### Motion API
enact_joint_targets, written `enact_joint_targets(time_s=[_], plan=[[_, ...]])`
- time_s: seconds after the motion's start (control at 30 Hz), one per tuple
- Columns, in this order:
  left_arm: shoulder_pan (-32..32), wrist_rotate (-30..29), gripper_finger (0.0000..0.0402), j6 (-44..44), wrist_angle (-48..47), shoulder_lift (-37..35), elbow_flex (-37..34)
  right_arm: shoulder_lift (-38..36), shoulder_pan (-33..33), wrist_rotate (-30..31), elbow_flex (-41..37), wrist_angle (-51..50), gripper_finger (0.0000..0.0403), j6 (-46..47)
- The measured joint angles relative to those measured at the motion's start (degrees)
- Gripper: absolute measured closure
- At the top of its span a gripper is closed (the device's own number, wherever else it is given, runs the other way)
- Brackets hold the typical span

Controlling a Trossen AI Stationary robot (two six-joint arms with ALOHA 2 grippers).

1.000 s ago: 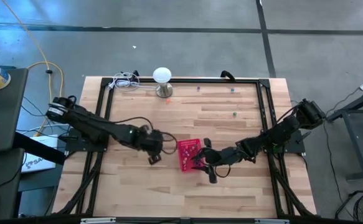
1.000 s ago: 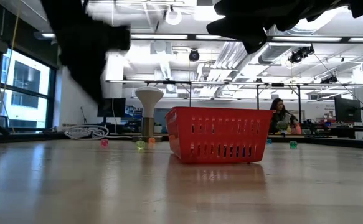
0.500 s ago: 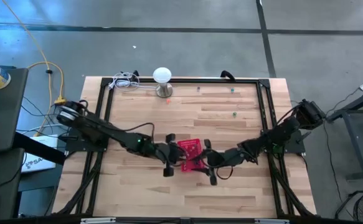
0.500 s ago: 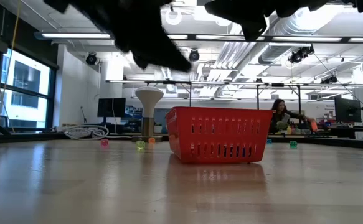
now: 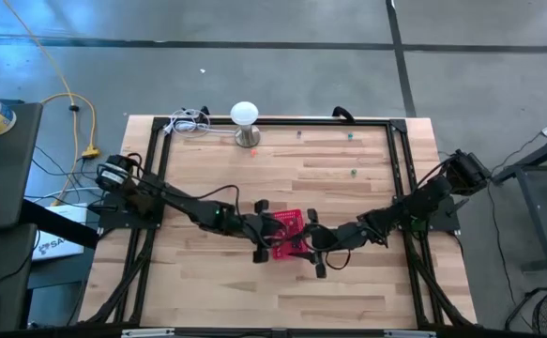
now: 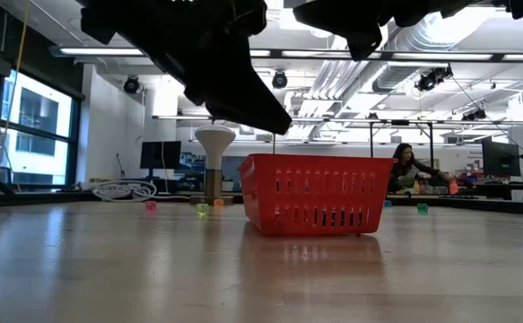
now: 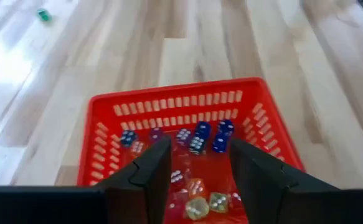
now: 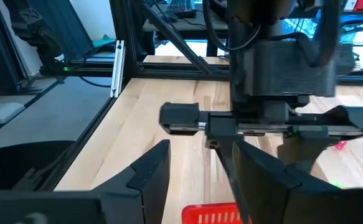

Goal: Pick & Place Dice
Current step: Put the pink die into the red basket

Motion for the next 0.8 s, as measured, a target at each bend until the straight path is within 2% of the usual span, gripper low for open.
enact_joint_targets(time_s=[0.13, 0.23, 0.37, 0.53, 0.67, 0.8], plan=[[-0.1, -1.5, 0.024, -2.9, -0.8, -0.8, -0.1, 0.0, 0.0, 0.0, 0.0, -0.5, 0.0239, 0.3], [-0.1, -0.9, 0.024, -4.7, -4.0, -4.2, 0.0, 0.0, 0.0, 0.0, 0.0, -0.7, 0.0239, 0.3], [0.3, -2.0, 0.0239, -7.6, -17.8, -10.0, 0.0, 0.0, 0.0, 0.0, 0.0, -0.9, 0.0239, 0.4], [2.5, -6.3, 0.0239, -19.5, -37.3, -15.7, 0.0, 0.0, 0.0, 0.0, 0.0, -1.4, 0.0239, 0.6], [8.2, -6.3, 0.0239, -29.8, -52.6, -17.0, 0.0, 0.0, 0.0, 0.0, 0.0, -1.3, 0.0239, 0.6], [16.4, -3.8, 0.0239, -31.3, -57.9, -16.0, -0.2, 0.0, -0.1, 0.0, 0.0, -0.8, 0.0239, 0.6]])
